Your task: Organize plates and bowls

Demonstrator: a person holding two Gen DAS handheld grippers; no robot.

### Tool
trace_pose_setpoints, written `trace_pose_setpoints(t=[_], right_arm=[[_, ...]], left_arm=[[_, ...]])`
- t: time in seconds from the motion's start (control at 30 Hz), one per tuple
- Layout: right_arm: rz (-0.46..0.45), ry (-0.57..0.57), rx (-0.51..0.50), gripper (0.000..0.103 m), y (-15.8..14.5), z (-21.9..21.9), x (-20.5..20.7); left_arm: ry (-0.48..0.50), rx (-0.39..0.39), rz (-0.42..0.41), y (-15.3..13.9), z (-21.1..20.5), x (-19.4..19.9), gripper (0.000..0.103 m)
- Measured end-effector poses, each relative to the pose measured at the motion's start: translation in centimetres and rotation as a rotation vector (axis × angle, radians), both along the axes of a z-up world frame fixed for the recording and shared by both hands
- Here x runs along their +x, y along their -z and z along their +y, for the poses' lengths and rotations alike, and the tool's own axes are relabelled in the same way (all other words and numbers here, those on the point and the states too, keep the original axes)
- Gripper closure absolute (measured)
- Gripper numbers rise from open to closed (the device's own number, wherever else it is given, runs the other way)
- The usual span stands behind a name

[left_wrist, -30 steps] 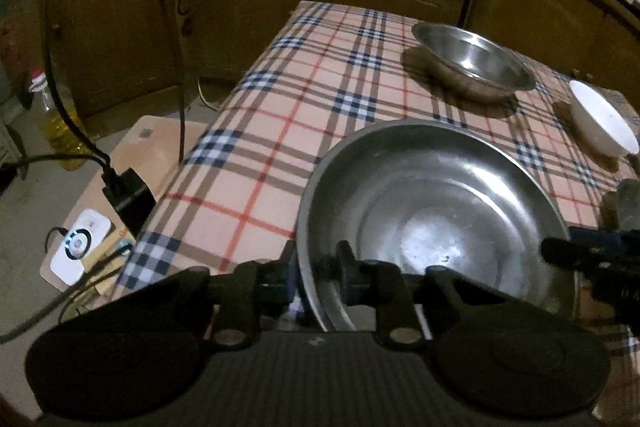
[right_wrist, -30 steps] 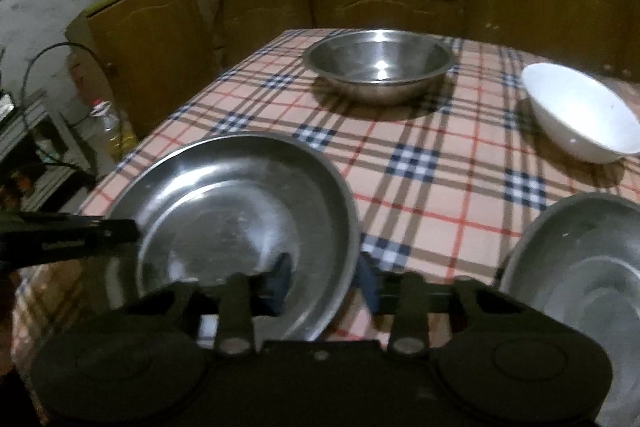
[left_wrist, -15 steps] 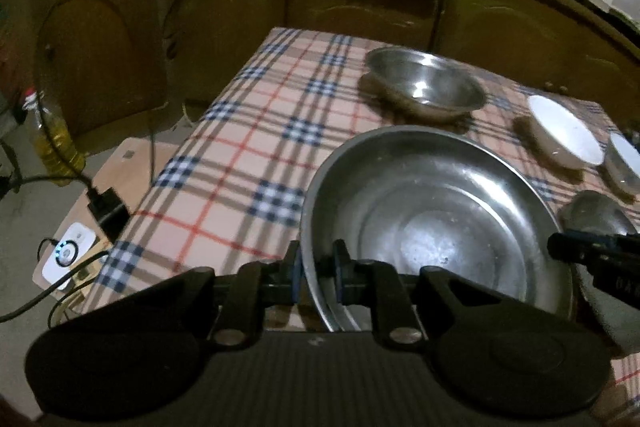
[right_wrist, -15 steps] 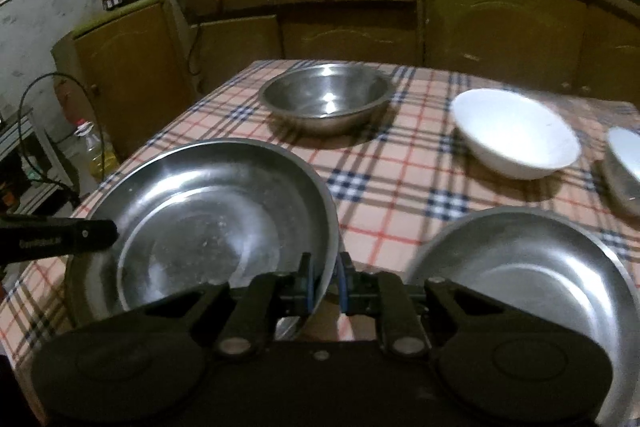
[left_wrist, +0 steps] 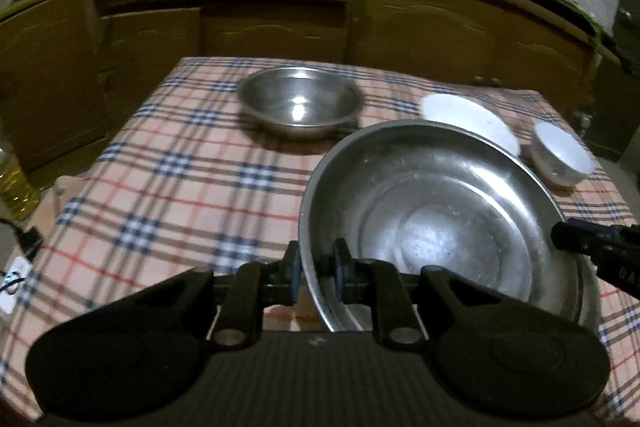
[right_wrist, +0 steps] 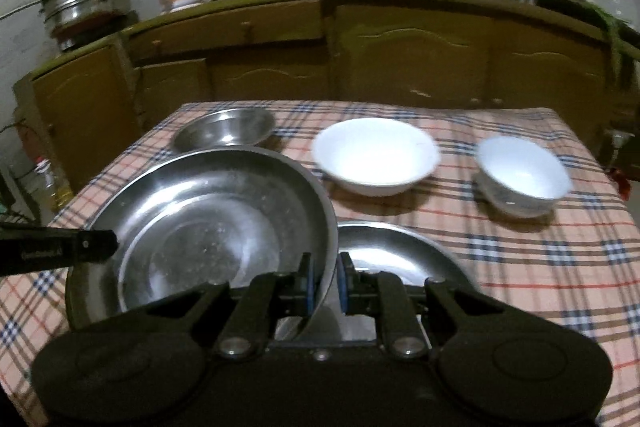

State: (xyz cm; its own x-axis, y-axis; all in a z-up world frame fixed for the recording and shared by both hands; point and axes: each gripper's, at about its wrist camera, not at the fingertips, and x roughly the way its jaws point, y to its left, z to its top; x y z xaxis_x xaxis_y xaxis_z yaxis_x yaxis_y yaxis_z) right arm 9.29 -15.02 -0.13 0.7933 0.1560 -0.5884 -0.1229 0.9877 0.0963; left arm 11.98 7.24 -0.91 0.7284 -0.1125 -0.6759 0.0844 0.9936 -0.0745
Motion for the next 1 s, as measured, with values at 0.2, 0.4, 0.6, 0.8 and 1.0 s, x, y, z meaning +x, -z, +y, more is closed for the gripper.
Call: trace_pose_setpoints(t=[0.2,0.4,0.6,0.8,1.0], right_arm=[[0.006,0.069,-0.005,0.086,0.4,-4.4,-0.8],[0.024,0.123,-0.009,0.086,1.3,-7.7,-1.6],[0.056,0.161,-0.010,0.086,2.9,-9.9,-2.3],[0.074,0.176,-0.002,0.086,4.0,-10.9,-2.5],[0.069,0.159,-0.004,0.086,4.1,-10.6,-2.3]], left_arm=[[0.060,0.004,0.006,0.4,-4.1,0.5,0.086],[0.115,0.006,0.028,1.6,-7.4,0.5,0.086],[0.157,0.022,0.057,2.9,-9.6,0.2,0.085],[0.177,0.043,0.068,3.9,-10.8,0.0,0.085],[0.160,0.043,0.063,4.0,-10.5,0.1,0.084]])
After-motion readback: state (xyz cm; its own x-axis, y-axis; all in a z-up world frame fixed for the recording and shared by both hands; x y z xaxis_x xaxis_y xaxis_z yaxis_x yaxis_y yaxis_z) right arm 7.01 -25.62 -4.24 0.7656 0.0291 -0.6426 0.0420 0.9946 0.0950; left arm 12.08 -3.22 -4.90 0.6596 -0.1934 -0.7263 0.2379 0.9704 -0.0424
